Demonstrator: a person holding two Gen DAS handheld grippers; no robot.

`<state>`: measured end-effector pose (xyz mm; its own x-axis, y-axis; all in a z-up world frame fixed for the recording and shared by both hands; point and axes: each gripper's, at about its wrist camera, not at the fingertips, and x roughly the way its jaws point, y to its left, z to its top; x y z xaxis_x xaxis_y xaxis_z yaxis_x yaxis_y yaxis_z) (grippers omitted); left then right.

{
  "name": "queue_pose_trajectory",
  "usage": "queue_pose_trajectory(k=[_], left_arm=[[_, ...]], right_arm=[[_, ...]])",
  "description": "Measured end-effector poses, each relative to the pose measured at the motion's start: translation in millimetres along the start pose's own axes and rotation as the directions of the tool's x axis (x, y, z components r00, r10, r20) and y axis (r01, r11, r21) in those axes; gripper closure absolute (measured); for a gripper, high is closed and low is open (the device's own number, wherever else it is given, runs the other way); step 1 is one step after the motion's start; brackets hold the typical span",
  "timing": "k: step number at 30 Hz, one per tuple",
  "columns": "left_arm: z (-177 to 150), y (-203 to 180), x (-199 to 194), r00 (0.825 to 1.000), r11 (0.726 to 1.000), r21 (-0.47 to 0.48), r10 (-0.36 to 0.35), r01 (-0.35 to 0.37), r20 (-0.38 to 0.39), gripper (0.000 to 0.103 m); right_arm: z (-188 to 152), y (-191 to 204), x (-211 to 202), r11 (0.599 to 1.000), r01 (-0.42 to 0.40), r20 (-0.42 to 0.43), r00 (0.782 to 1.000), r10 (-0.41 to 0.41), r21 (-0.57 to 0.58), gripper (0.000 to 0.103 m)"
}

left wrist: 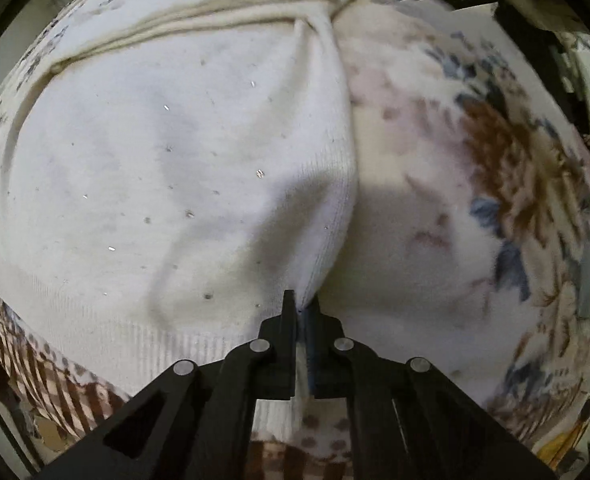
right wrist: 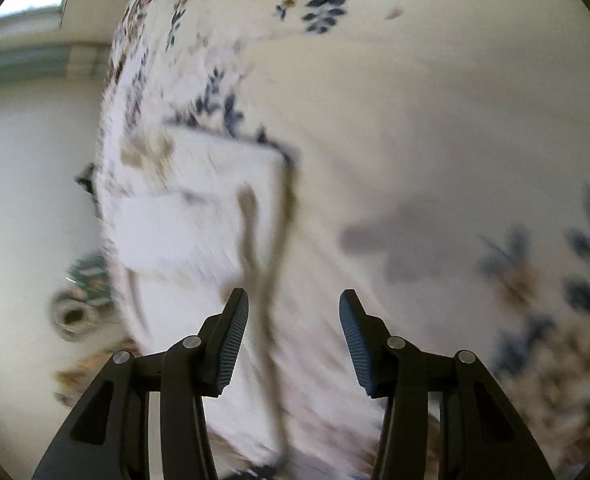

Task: Fold small clothes

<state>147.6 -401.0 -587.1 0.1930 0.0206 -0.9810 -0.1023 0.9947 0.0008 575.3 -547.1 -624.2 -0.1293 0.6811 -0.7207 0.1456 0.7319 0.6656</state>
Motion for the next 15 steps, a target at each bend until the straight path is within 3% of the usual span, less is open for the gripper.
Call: queue_pose_trajectory(k=[4,7,8,11,14,15], left_arm=[[0.7,15.0,-23.4,0.997,0.996,-0.053,-0.066,0.068,0.028,0.101],[8.6,25.1,-37.4,0.995,0.993,-0.07,-0.089,0.092,0.048,0.101],[7.4,26.1,-39.4,0.994,0.993,-0.071,-0.093,0.096,0.051,0.101],[2.6,33.2,-47.2,0.993,0.991,-0.084,-0.1,0.105,0.061,0.101],[1.2,54.9,-57.0,0.989,0.984,-0.114,-0.126,0.134,0.075,0.101],[0.7,62.4,-62.5,0.986,0.979,-0.134,-0.143,0.153,0.083,0.101]], right_arm=[[36.2,-2.9,34.9,0.99,-0.079,-0.025,0.996,0.083,0.121,0.053],[41.5,4.5,62.9,0.98,-0.137,-0.1,0.983,0.153,0.144,0.048],[40.7,7.5,72.6,0.982,-0.128,-0.128,0.981,0.146,0.138,0.039],[34.4,21.1,98.5,0.994,-0.059,-0.178,0.981,0.074,0.088,0.04],[28.3,45.2,104.3,1.0,0.001,-0.134,0.991,0.002,0.024,0.083],[26.4,55.3,101.8,1.0,0.009,-0.109,0.994,-0.007,0.012,0.085]])
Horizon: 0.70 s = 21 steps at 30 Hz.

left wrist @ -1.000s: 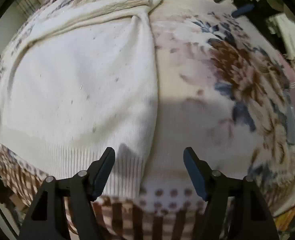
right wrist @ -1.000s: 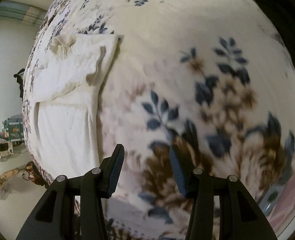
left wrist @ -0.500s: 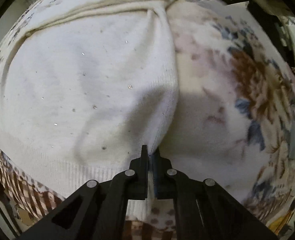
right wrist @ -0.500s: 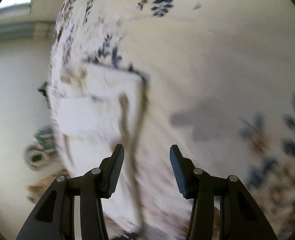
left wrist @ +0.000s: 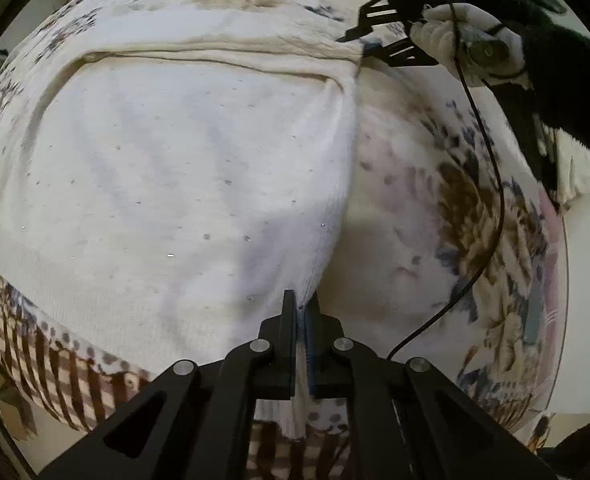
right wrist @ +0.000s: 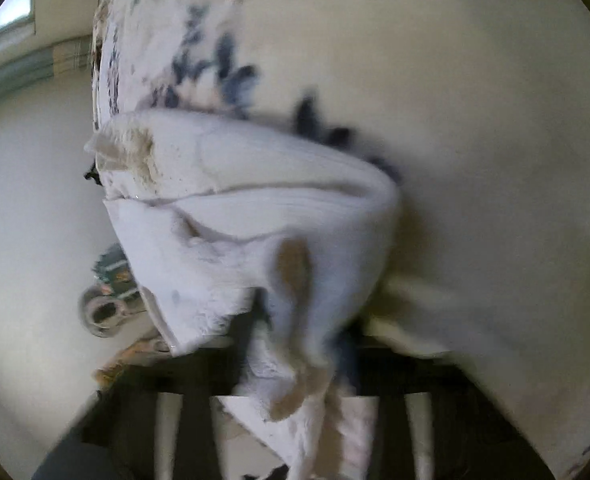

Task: Fold small clothes

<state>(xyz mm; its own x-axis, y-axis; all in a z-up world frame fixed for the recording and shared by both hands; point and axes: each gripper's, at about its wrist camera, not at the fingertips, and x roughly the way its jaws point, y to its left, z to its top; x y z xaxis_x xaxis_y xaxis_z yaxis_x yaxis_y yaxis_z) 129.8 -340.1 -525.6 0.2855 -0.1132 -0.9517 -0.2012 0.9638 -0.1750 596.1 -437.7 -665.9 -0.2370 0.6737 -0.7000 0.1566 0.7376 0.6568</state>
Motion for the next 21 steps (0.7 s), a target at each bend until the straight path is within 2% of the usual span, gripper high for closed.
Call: queue_pose_trajectory(k=[5,9,12,14,18,21], left_arm=[[9.5,47.1,-39.0,0.995,0.988,-0.124,-0.092,0.097,0.045,0.101],[25.4,114.6,-75.4,0.98,0.955,-0.233,-0.163,0.185,0.111,0.101],[39.0,164.5,-90.2,0.974,0.937,-0.281,-0.172,0.209,0.149,0.101],[49.4,205.9,-96.1,0.968,0.918,-0.322,-0.181,0.229,0.174,0.101],[70.2,290.1,-90.9,0.966,0.902,-0.362,-0.172,0.234,0.195,0.101],[80.6,356.4,-74.1,0.965,0.884,-0.397,-0.184,0.246,0.189,0.101]], right_arm=[[-10.1,72.3,-16.2,0.997,0.047,0.048,0.998,-0.044,-0.068,0.086],[-17.3,164.3,-16.5,0.986,0.101,0.075,0.993,-0.092,-0.133,0.087],[-22.4,230.5,-0.4,0.969,0.174,0.101,0.982,-0.159,-0.173,0.087],[-21.7,278.4,28.2,0.954,0.236,0.116,0.969,-0.217,-0.185,0.087],[-15.5,342.3,83.7,0.926,0.319,0.134,0.946,-0.297,-0.203,0.087],[0.7,385.2,138.0,0.893,0.396,0.144,0.917,-0.372,-0.214,0.087]])
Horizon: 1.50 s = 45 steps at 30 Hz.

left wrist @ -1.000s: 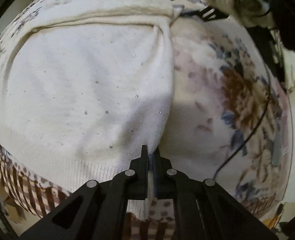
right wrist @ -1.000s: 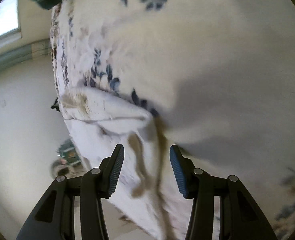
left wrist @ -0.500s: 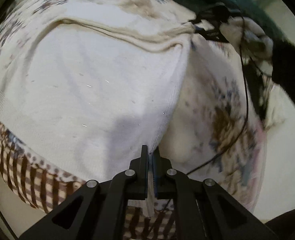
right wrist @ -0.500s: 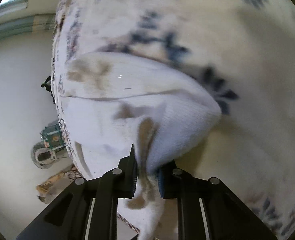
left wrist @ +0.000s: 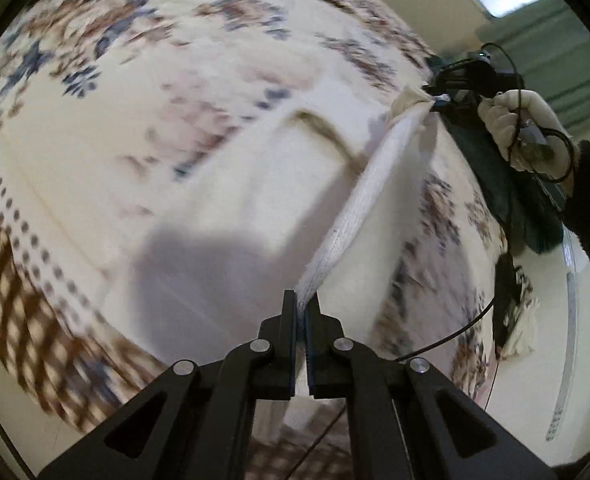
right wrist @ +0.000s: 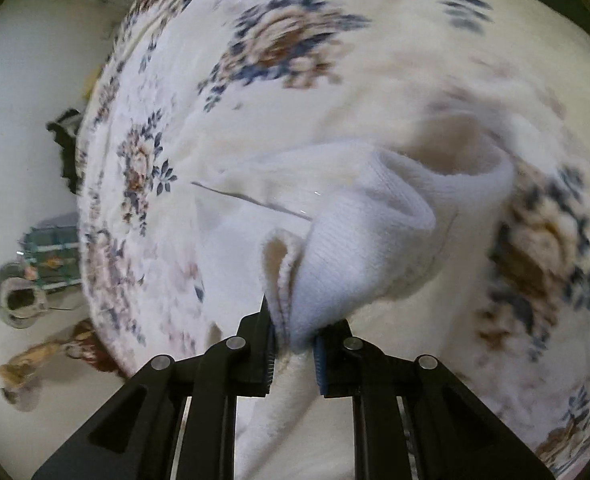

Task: Fold small clothes

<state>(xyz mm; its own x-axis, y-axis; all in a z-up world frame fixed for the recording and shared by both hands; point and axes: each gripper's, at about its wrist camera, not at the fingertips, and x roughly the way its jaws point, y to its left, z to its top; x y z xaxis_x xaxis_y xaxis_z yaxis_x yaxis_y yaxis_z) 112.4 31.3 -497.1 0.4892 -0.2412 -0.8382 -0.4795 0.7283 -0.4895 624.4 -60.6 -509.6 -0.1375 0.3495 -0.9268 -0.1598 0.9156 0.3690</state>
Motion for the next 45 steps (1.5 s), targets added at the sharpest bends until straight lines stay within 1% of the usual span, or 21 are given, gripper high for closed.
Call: queue_pose_trajectory(k=[4,6,10,13,14,15,17,19,20,23,26,29,32,34,35,38,39,41,42,43,45], left_arm=[[28.6,57.8,19.0,0.999,0.999,-0.043,-0.021,0.02,-0.043,0.101],[35.8,77.1,29.3,0.998,0.998,-0.057,-0.016,0.012,-0.063,0.101],[42.0,103.1,41.1,0.993,0.992,-0.115,-0.063,0.052,-0.098,0.099],[39.2,105.5,45.5,0.984,0.989,-0.133,-0.08,0.059,-0.158,0.095],[37.6,105.7,45.5,0.98,0.988,-0.139,-0.092,0.068,-0.174,0.09],[35.8,106.5,44.1,0.977,0.987,-0.148,-0.093,0.066,-0.19,0.078],[33.2,107.8,35.1,0.976,0.984,-0.158,-0.114,0.085,-0.184,0.058],[33.1,108.3,23.2,0.981,0.984,-0.155,-0.112,0.087,-0.159,0.035],[34.8,108.8,20.1,0.982,0.984,-0.158,-0.112,0.087,-0.152,0.033],[50.0,105.5,18.9,0.981,0.98,-0.17,-0.126,0.1,-0.148,0.033],[80.5,87.0,26.9,0.981,0.985,-0.12,-0.141,0.125,-0.135,0.033],[131.8,52.1,48.1,0.978,0.984,-0.05,-0.177,0.173,-0.113,0.033],[196.1,4.5,80.2,0.971,0.974,0.045,-0.216,0.222,-0.1,0.033],[239.3,-34.8,106.3,0.97,0.963,0.13,-0.224,0.236,-0.097,0.033],[261.2,-56.3,124.6,0.963,0.952,0.164,-0.243,0.26,-0.119,0.033],[305.1,-97.3,176.6,0.958,0.939,0.224,-0.223,0.261,-0.18,0.033],[314.4,-106.1,194.1,0.964,0.942,0.246,-0.181,0.227,-0.195,0.033],[324.5,-118.8,223.7,0.962,0.935,0.283,-0.149,0.213,-0.231,0.042],[326.6,-121.8,233.6,0.962,0.932,0.299,-0.136,0.205,-0.237,0.08],[325.6,-123.4,238.6,0.962,0.925,0.324,-0.119,0.197,-0.244,0.093],[326.1,-122.0,230.2,0.966,0.91,0.357,-0.142,0.213,-0.215,0.094]], right_arm=[[28.9,51.7,58.8,0.994,0.104,-0.029,0.994,-0.105,-0.014,0.087],[37.5,66.9,83.3,0.988,0.154,-0.037,0.987,-0.155,-0.023,0.088],[49.2,87.1,125.0,0.972,0.235,-0.057,0.97,-0.235,-0.018,0.087],[54.8,83.9,136.0,0.978,0.206,-0.12,0.972,-0.203,0.016,0.076],[55.3,81.9,133.4,0.985,0.171,-0.136,0.977,-0.165,0.029,0.063],[56.0,77.9,123.3,0.996,0.072,-0.152,0.986,-0.062,0.06,0.051],[55.4,68.3,95.4,0.994,-0.052,-0.122,0.991,0.063,0.092,0.05],[53.3,57.5,65.5,0.994,-0.076,-0.066,0.994,0.081,0.081,0.046],[52.1,51.0,52.1,0.995,-0.073,-0.031,0.997,0.076,0.073,0.044],[50.3,26.6,30.7,0.998,0.003,0.02,1.0,-0.004,0.066,0.044],[47.2,2.5,25.2,0.989,0.014,0.05,0.999,-0.022,0.144,0.044],[31.1,-24.8,16.5,0.979,0.009,0.116,0.993,-0.033,0.201,0.044],[8.0,-58.5,7.9,0.967,0.065,0.185,0.976,-0.112,0.247,0.044],[2.5,-76.8,10.4,0.957,0.069,0.194,0.973,-0.127,0.282,0.044],[1.0,-86.5,11.0,0.952,0.059,0.198,0.972,-0.123,0.302,0.044],[0.8,-109.3,16.8,0.936,-0.002,0.214,0.974,-0.078,0.351,0.044],[2.5,-114.7,21.6,0.933,-0.021,0.202,0.978,-0.056,0.359,0.044],[5.7,-122.9,33.1,0.925,-0.063,0.192,0.981,-0.011,0.376,0.044],[8.3,-125.0,40.8,0.923,-0.075,0.178,0.984,0.007,0.378,0.044],[10.0,-126.7,46.5,0.919,-0.084,0.172,0.985,0.018,0.385,0.044],[12.5,-125.5,54.8,0.916,-0.094,0.162,0.986,0.033,0.39,0.045]])
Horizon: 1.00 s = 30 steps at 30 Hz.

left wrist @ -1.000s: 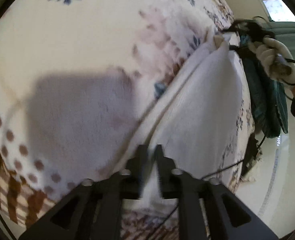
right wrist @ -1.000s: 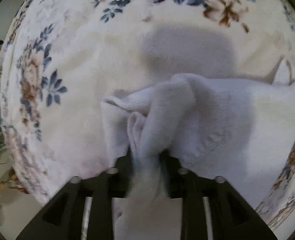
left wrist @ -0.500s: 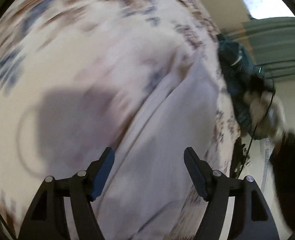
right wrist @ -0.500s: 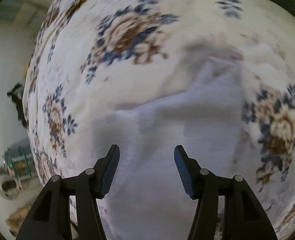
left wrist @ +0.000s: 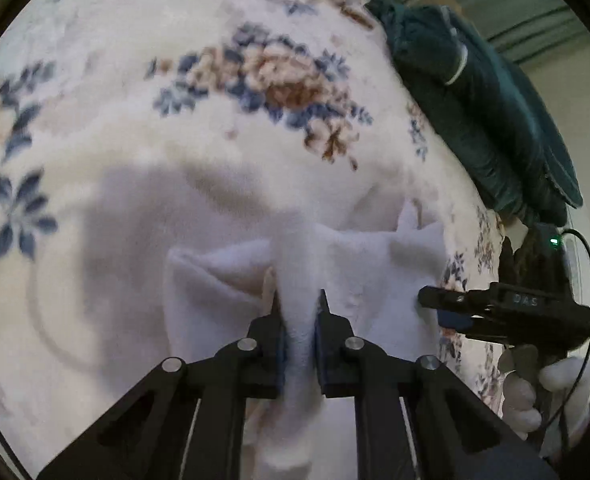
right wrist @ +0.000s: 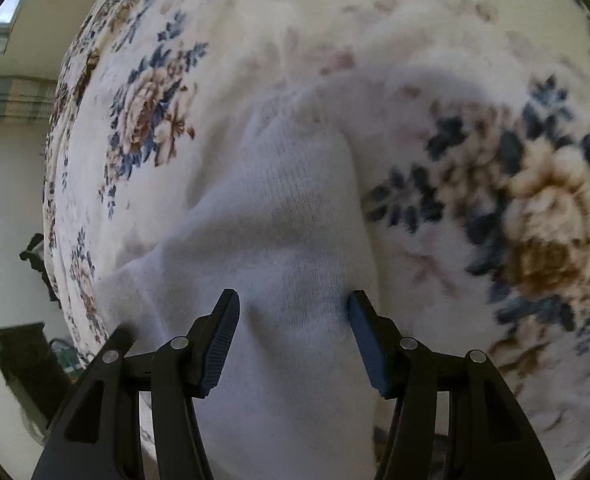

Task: Fold small clothes

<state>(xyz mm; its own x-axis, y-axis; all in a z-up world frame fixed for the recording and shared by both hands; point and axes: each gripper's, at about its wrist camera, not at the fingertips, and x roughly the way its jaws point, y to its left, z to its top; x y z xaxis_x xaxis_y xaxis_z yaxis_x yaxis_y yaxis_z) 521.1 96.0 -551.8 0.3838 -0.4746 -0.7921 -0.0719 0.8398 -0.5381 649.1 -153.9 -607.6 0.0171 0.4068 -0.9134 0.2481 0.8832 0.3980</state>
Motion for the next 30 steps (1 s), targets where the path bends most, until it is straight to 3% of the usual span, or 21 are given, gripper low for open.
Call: queue_pose_trajectory(k=[1,2,3,6,8,11,13,14,15,19,22,25,28,30], left_arm=[[-1.6,1.0,-8.0,1.0,1.0,0.001,0.004,-0.004,0.019,0.094],[-2.4,5.0,-15.2,0.999,1.0,-0.003,0.0,0.0,0.038,0.094],[-3.6,11.4,-26.6,0.997,1.0,-0.012,-0.021,0.022,0.069,0.094],[-0.8,31.7,-32.9,0.996,0.998,-0.056,-0.002,0.007,0.09,0.094],[3.2,52.9,-22.9,0.997,0.993,-0.115,0.007,0.001,0.072,0.094],[2.0,67.4,-14.4,0.998,0.981,-0.19,-0.045,0.051,0.033,0.088],[-4.8,59.8,-26.5,0.998,0.979,-0.196,-0.051,0.056,0.031,0.061],[-9.5,55.8,-34.6,0.997,0.979,-0.193,-0.065,0.072,0.039,0.055],[-17.0,51.2,-44.5,0.994,0.976,-0.192,-0.094,0.101,0.047,0.045],[-69.8,35.4,-94.0,0.991,0.973,-0.184,-0.132,0.137,0.039,0.044],[-127.8,23.6,-127.9,0.996,0.981,-0.173,-0.089,0.086,-0.012,0.044],[-192.7,16.2,-149.0,0.996,0.986,-0.165,-0.002,-0.013,-0.089,0.044],[-251.9,22.2,-149.9,0.981,0.973,-0.203,0.071,-0.108,-0.182,0.044],[-286.0,31.0,-142.2,0.964,0.958,-0.225,0.124,-0.178,-0.233,0.044]], right_arm=[[0.4,2.0,0.6,1.0,0.003,0.012,1.0,-0.003,-0.01,0.049],[-0.1,5.3,-0.7,1.0,0.015,0.026,1.0,-0.015,-0.021,0.075],[0.2,9.2,-4.4,0.999,0.027,0.045,0.999,-0.025,-0.039,0.09],[2.8,24.4,-16.2,0.996,-0.001,0.093,0.996,0.009,-0.088,0.091],[7.3,27.4,-11.8,0.995,0.027,0.083,0.996,-0.019,-0.096,0.091],[9.9,21.5,-2.6,0.997,0.042,0.032,0.999,-0.04,-0.071,0.09],[-0.1,13.5,-7.2,0.998,0.005,-0.004,1.0,-0.005,-0.059,0.083],[-7.9,9.2,-11.4,0.998,-0.007,-0.016,1.0,0.006,-0.057,0.067],[-22.8,2.8,-18.9,0.998,-0.032,-0.032,0.999,0.03,-0.059,0.053],[-94.1,-30.4,-38.0,0.994,-0.085,-0.111,0.991,0.077,-0.075,0.05],[-169.2,-67.5,-37.6,0.995,-0.087,-0.19,0.979,0.074,-0.057,0.05],[-245.8,-106.2,-21.0,0.999,-0.054,-0.269,0.962,0.049,-0.009,0.05],[-313.9,-138.8,7.4,0.995,-0.053,-0.336,0.939,0.08,0.089,0.05],[-344.3,-148.3,19.9,0.99,-0.066,-0.33,0.938,0.105,0.126,0.05]])
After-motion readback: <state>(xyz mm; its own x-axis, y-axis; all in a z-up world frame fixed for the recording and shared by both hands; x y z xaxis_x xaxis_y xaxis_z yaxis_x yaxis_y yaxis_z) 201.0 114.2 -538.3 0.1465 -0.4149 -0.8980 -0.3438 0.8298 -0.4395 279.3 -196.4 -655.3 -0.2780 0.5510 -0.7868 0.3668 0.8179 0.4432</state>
